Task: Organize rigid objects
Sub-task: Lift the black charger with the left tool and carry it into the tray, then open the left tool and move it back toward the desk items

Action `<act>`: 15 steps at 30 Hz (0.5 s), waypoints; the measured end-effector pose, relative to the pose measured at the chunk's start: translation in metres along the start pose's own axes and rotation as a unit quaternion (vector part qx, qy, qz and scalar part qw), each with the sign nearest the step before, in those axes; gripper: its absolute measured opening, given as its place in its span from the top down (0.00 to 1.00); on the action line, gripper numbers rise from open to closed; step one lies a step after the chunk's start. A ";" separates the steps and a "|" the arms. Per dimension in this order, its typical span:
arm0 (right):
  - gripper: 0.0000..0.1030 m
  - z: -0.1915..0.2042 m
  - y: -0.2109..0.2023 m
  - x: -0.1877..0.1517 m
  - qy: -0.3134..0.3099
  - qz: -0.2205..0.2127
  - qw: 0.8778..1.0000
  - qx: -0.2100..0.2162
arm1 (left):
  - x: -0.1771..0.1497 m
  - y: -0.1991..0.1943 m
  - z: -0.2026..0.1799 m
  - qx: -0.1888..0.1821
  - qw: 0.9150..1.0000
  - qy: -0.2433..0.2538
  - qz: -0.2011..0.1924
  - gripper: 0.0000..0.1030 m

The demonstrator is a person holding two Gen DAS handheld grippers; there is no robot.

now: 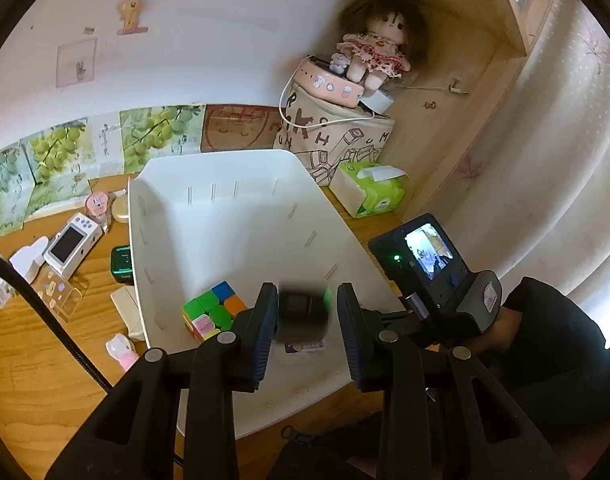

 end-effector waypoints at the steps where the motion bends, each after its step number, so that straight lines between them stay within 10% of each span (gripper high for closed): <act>1: 0.92 0.001 0.001 0.001 0.000 0.000 1.000 -0.001 | 0.000 -0.002 0.000 0.001 1.000 0.001 -0.002 0.67; 15: 0.92 0.014 0.015 0.001 -0.007 0.006 1.000 -0.021 | -0.024 -0.012 0.058 0.067 0.992 -0.105 0.031 0.63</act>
Point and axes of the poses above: each gripper's, at about its wrist camera, not at the fingertips, and y roughly the way its jaws point, z to its left, x to its top, the point moved 5 cm from there along y, roughly the way its jaws point, and after that the axes turned 1 degree about z, right-handed, at the moved point
